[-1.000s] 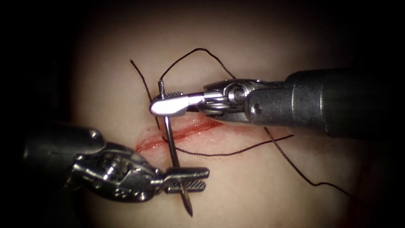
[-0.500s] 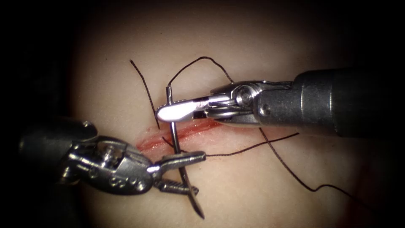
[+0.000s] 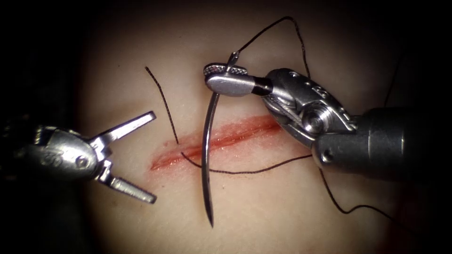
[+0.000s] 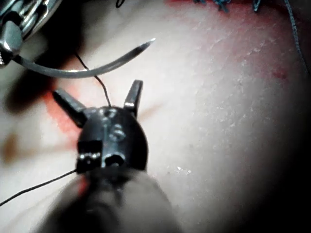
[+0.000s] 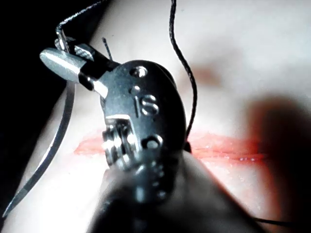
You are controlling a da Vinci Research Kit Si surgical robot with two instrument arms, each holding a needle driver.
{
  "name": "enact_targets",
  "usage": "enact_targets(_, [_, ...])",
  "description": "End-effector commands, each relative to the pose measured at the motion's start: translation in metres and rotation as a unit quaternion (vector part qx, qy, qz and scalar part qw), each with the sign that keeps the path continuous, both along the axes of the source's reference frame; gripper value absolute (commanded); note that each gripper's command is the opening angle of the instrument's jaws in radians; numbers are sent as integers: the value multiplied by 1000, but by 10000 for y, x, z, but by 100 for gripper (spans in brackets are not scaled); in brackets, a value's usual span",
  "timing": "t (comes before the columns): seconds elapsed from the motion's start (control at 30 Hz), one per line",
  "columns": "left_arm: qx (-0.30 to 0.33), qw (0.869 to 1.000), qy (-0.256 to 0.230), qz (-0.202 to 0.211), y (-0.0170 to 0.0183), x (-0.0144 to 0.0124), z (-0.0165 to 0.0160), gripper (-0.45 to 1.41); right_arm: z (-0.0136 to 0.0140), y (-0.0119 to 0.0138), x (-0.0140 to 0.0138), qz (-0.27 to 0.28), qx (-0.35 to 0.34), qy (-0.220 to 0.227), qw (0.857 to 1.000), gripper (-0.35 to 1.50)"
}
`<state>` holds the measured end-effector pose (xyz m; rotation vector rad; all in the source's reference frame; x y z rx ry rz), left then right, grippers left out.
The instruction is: Wound Closure
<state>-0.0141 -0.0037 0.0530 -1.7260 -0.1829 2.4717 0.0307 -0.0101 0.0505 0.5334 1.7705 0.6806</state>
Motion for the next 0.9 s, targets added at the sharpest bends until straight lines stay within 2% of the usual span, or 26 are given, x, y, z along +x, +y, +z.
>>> enact_targets(0.03, [20,1000,9,-4,-2,0,10,14,14,-2,2,3,-29,-29,999,-35])
enact_targets(0.07, [46,999,17,-13,-2,3,14,-8,15,-4,3,1,-55,-53,997,-35])
enact_targets(0.13, [116,992,41,-30,-4,7,26,-25,15,-6,6,-12,-78,-62,995,-35])
enact_targets(0.17, [155,986,52,-34,-6,7,32,-43,14,-5,9,-15,-79,-62,995,-35])
enact_targets(0.2, [175,982,58,-36,-8,8,37,-40,14,-4,12,-13,-78,-63,995,-35])
enact_targets(0.3, [199,976,82,-35,-16,8,56,-45,12,0,17,-17,-82,-53,995,-35])
enact_targets(0.43, [288,950,92,-80,-23,2,77,-45,9,8,21,-38,-130,-32,990,-35])
enact_targets(0.53, [303,944,97,-89,-30,-9,94,-45,2,15,23,-12,-163,-46,985,-35])
enact_targets(0.57, [310,942,98,-89,-32,-14,100,-45,0,17,23,-4,-186,-50,981,-35])
enact_targets(0.63, [310,941,101,-87,-36,-22,109,-45,-5,20,25,15,-274,-57,960,-35])
enact_targets(0.73, [319,936,118,-96,-40,-32,122,-45,-8,19,26,28,-328,-57,942,-35])
enact_targets(0.87, [317,932,143,-100,-35,-38,139,-45,-9,20,29,30,-414,-39,909,-35])
enact_targets(0.9, [317,932,145,-98,-33,-38,142,-45,-9,20,30,29,-422,-36,906,-35])
